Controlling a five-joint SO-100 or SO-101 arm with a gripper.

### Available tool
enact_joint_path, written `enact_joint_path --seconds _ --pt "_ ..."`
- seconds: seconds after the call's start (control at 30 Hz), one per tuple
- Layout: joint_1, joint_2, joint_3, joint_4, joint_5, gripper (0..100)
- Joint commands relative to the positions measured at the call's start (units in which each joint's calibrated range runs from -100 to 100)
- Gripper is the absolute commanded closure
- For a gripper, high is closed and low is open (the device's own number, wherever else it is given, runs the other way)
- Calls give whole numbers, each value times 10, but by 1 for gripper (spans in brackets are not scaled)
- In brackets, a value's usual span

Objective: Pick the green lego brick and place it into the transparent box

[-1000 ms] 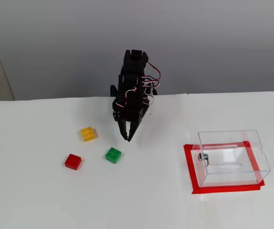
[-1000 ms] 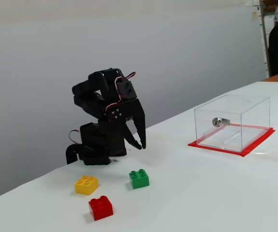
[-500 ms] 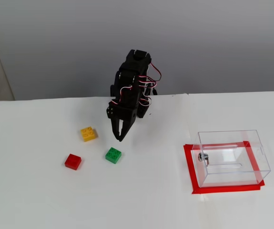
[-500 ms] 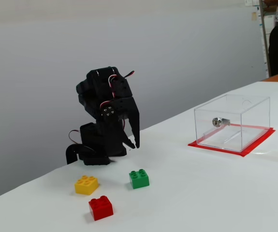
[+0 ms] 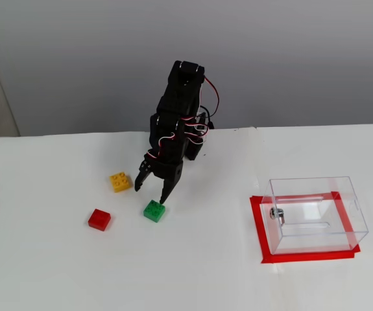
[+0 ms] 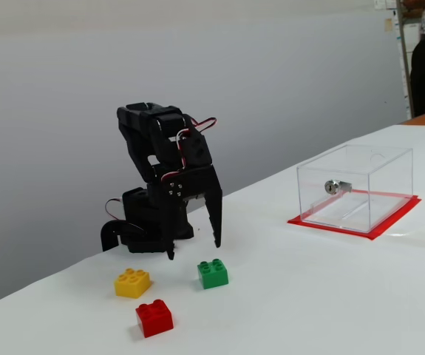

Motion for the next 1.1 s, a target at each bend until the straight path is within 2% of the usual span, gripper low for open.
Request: enact_joint_path --seconds 0.0,0.4,0.67,1.07 --pt "-5 13 -25 -21 2 66" --pt "-82 15 -16 -31 -4 66" --pt "-80 48 -15 -35 -4 66" --pt "-76 148 -16 -129 -1 66"
